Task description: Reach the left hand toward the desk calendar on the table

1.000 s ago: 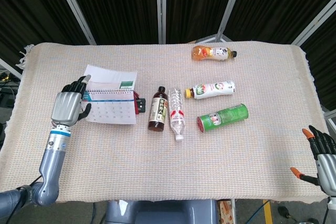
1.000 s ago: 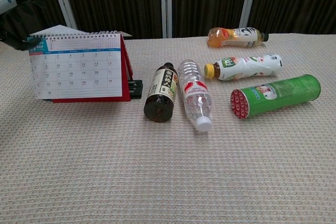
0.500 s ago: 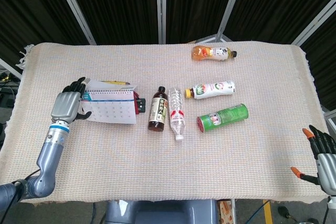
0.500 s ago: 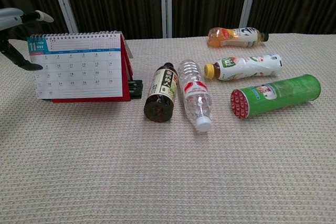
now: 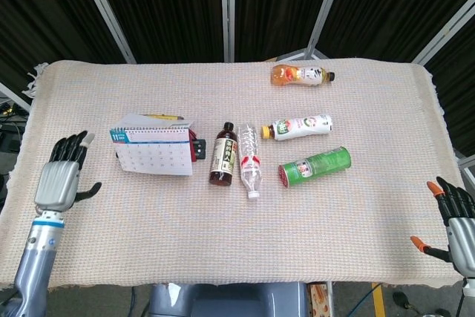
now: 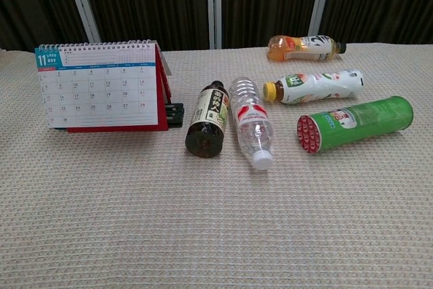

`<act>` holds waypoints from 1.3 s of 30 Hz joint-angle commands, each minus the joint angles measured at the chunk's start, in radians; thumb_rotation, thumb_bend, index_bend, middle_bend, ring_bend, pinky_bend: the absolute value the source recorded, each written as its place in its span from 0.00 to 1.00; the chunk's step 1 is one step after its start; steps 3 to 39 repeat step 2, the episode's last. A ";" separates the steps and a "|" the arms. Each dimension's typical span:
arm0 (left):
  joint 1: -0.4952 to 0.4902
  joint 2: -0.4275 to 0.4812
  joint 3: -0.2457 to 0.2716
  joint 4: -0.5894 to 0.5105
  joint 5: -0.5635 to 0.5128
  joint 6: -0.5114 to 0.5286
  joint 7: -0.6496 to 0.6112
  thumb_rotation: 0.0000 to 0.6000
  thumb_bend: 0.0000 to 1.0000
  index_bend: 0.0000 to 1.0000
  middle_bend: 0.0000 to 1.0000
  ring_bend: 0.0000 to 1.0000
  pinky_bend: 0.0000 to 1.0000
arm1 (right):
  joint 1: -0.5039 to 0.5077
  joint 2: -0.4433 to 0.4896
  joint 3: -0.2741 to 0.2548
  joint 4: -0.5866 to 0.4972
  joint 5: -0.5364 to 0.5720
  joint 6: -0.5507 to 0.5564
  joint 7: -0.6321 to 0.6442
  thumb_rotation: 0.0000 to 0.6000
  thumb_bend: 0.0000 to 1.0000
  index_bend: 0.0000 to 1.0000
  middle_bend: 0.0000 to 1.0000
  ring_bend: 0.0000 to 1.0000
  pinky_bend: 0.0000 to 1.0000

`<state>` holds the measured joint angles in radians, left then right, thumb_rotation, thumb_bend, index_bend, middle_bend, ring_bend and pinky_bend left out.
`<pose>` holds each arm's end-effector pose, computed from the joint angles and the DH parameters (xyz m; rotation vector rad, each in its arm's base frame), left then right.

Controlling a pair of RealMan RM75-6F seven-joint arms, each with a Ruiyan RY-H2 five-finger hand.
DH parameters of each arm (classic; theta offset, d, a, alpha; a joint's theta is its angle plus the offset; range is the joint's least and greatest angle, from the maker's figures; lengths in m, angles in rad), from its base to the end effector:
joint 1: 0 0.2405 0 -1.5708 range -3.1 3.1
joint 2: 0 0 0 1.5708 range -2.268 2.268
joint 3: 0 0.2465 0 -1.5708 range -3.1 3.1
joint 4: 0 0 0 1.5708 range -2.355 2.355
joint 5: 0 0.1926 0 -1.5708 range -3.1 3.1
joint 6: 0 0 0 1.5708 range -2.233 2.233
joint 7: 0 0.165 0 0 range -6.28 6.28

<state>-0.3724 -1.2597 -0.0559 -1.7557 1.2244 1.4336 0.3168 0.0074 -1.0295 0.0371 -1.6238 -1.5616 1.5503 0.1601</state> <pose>-0.2322 0.2688 0.1180 -1.4330 -0.9009 -0.9042 -0.3000 -0.1743 0.2005 1.3368 -0.9484 0.9775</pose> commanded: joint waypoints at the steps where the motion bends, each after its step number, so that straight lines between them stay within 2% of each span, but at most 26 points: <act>1: 0.074 0.033 0.065 -0.039 0.046 0.061 0.027 1.00 0.15 0.00 0.00 0.00 0.00 | 0.000 -0.001 0.001 -0.002 0.001 0.001 -0.003 1.00 0.01 0.00 0.00 0.00 0.00; 2: 0.087 0.038 0.075 -0.045 0.048 0.069 0.036 1.00 0.12 0.00 0.00 0.00 0.00 | 0.000 -0.001 0.001 -0.003 0.000 0.002 -0.004 1.00 0.01 0.00 0.00 0.00 0.00; 39: 0.087 0.038 0.075 -0.045 0.048 0.069 0.036 1.00 0.12 0.00 0.00 0.00 0.00 | 0.000 -0.001 0.001 -0.003 0.000 0.002 -0.004 1.00 0.01 0.00 0.00 0.00 0.00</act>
